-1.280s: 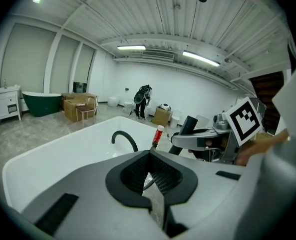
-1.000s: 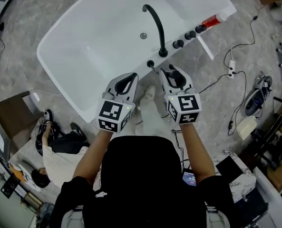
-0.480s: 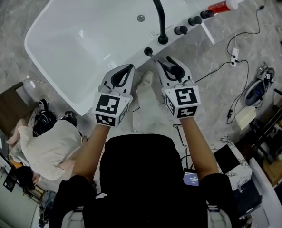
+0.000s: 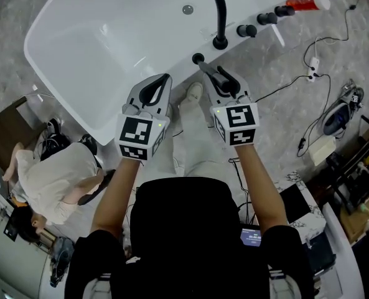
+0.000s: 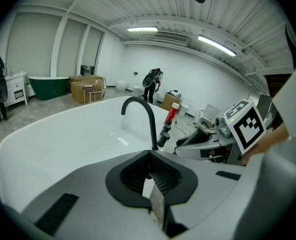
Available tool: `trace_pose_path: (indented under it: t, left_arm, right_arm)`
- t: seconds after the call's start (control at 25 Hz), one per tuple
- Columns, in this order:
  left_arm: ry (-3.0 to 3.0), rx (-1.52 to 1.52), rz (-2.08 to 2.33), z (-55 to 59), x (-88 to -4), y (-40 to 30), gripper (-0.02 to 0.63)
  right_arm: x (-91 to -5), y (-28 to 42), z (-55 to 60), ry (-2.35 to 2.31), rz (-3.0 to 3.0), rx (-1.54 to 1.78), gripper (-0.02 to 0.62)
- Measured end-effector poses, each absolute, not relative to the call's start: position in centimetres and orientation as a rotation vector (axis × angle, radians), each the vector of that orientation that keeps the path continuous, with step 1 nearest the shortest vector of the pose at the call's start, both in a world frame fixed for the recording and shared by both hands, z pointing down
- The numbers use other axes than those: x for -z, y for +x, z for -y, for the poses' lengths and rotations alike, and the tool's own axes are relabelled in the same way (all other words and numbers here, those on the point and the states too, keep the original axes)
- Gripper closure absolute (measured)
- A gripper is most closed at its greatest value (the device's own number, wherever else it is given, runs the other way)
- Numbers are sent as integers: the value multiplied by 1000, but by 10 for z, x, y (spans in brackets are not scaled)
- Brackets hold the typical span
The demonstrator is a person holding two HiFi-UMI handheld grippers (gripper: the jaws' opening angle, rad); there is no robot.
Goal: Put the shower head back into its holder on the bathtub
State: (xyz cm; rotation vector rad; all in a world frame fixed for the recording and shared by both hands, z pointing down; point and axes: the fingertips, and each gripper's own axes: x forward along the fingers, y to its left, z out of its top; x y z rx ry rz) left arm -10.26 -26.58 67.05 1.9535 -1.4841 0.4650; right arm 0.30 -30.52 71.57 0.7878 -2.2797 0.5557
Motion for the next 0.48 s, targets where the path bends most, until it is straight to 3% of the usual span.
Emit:
trace_pose_path:
  t: [0.48]
  left_arm:
    - [1895,-490,1485,253,-706,-118,592]
  right_arm:
    - [-764,-20,316,714,2247,-504,449]
